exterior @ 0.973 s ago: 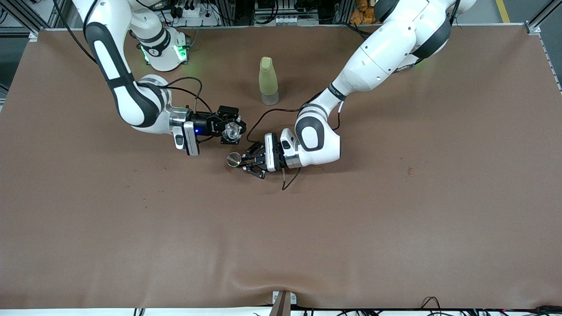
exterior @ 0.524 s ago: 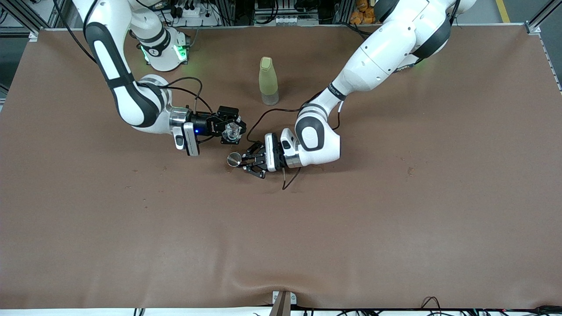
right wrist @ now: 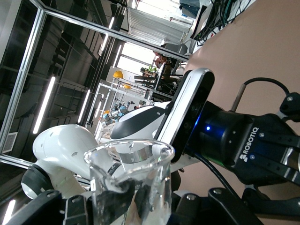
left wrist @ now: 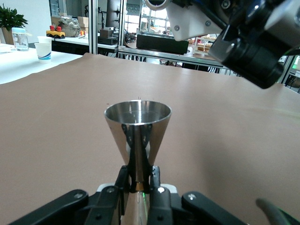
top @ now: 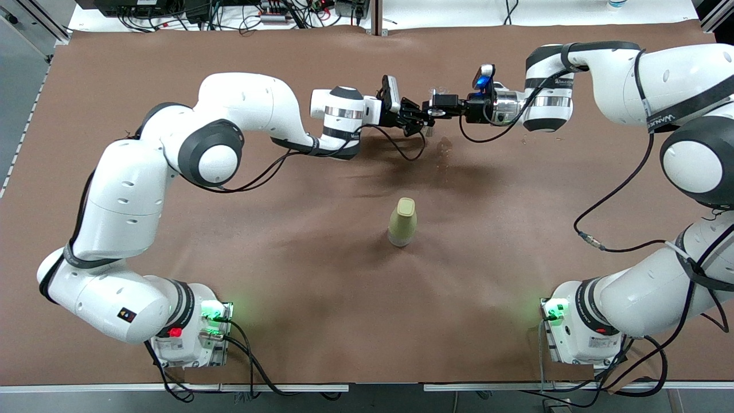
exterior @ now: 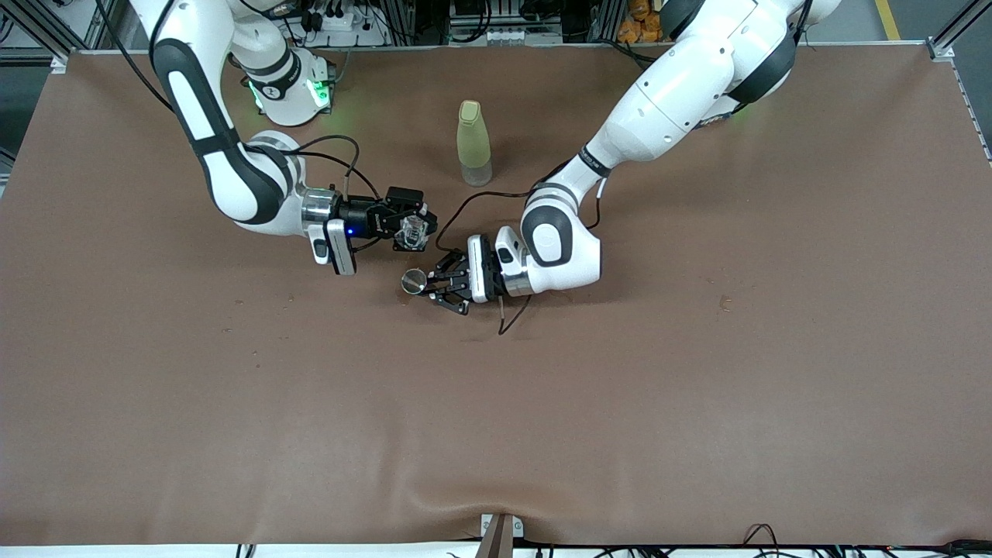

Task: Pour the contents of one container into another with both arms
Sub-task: 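Pour liquid from the beaker into the jigger with the right gripper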

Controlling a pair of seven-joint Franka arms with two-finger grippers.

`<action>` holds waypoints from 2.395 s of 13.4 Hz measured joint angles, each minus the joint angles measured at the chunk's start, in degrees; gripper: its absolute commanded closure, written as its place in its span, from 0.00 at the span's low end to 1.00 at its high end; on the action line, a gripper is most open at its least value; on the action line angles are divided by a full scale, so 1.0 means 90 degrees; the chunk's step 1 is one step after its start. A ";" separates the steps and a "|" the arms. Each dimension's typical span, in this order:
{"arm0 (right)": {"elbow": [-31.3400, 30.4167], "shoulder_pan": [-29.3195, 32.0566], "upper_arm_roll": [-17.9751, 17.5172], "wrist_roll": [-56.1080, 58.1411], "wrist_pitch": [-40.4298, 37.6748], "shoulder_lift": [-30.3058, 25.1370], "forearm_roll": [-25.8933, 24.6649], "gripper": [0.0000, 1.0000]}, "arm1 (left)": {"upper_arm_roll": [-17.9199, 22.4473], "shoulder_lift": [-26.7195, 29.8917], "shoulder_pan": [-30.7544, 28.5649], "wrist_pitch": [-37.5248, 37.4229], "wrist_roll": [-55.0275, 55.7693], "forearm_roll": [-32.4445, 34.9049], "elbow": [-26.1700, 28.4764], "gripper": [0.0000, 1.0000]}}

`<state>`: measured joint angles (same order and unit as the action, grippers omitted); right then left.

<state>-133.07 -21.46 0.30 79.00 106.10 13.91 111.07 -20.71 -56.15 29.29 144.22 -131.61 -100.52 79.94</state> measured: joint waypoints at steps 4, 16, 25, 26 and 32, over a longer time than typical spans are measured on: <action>-0.0043 0.0000 -0.0009 -0.0395 0.0000 0.0000 0.0001 1.00 | 0.0000 0.0000 0.0000 0.0000 0.0000 0.0000 0.0010 1.00; -0.0059 0.0000 -0.0012 -0.1004 0.0000 0.0000 0.0099 1.00 | -0.0024 0.0000 0.0004 -0.0011 -0.0020 -0.0174 0.0184 1.00; -0.0107 0.0000 -0.0012 -0.1093 0.0032 0.0000 0.0199 1.00 | -0.0068 0.0000 0.0006 -0.0011 -0.0020 -0.0210 0.0312 1.00; -0.0128 0.0000 -0.0012 -0.1095 0.0032 0.0000 0.0201 1.00 | -0.0068 0.0000 0.0006 -0.0011 -0.0020 -0.0210 0.0312 1.00; -0.0157 0.0000 -0.0012 -0.1518 0.0031 0.0000 0.0230 1.00 | -0.0069 0.0001 0.0006 -0.0011 -0.0021 -0.0210 0.0341 1.00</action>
<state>-134.49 -21.46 0.20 65.34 106.38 13.91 113.13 -21.33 -56.14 29.34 144.12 -131.80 -102.41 83.01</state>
